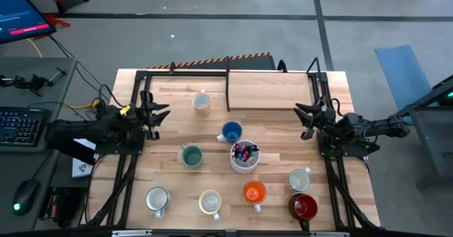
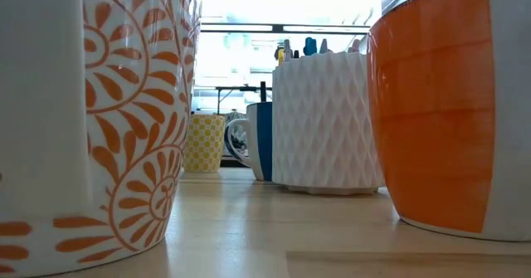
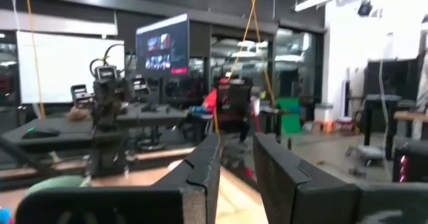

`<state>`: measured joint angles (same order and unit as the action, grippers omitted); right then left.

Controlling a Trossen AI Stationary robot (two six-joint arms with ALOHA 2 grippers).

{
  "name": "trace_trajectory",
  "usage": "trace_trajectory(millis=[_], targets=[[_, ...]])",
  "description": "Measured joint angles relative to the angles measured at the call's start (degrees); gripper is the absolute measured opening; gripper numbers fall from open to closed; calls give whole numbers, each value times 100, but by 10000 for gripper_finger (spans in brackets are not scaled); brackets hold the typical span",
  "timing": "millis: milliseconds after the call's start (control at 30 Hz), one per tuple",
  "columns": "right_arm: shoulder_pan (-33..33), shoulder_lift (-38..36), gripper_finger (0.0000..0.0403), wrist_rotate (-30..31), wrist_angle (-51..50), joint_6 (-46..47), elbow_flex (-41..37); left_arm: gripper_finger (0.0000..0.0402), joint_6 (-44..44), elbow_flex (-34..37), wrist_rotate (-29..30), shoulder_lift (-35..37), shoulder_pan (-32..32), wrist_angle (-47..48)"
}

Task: Place coffee mugs
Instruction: Put the yellow patterned mug on the shelf

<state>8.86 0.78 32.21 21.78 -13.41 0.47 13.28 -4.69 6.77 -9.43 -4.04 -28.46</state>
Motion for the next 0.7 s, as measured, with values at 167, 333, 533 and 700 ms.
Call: trace_trajectory(millis=[167, 333, 533, 700], targets=[[0, 2, 75, 369, -161, -181, 0, 87, 184, -396, -48, -407, -216, 745], [0, 2, 75, 684, -340, 135, 0, 87, 33, -697, -359, -947, -461, 1211], [0, 2, 75, 648, -395, 201, 0, 87, -14, -1025, -1151, -1580, -884, 1253], [0, 2, 75, 545, -749, 447, 0, 87, -196, -1267, -1703, -2119, -1281, 1360]])
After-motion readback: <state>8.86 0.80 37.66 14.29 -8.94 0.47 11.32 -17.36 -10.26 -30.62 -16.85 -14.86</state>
